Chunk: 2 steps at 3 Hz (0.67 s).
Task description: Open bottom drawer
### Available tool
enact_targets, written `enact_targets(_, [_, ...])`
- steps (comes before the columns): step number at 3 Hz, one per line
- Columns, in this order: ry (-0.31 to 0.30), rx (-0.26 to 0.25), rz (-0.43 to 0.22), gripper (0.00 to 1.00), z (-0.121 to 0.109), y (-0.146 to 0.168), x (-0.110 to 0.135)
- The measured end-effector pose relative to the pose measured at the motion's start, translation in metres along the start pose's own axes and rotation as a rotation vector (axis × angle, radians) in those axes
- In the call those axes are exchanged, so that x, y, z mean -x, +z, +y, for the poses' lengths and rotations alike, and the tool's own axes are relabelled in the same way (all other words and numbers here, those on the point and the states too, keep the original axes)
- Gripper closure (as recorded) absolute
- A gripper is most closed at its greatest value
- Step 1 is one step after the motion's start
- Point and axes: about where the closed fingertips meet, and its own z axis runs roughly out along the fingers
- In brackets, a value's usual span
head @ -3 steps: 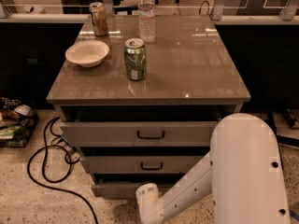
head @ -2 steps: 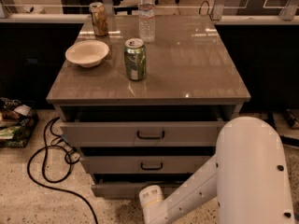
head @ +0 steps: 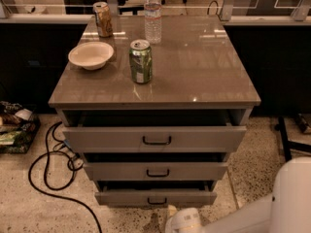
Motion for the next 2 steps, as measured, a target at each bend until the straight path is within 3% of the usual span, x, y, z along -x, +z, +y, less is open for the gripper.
enact_targets(1, [0.023, -0.043, -0.144, 0.00, -0.013, 0.011, -0.013])
enact_targets(2, [0.035, -0.055, -0.296, 0.00, -0.020, 0.013, 0.000])
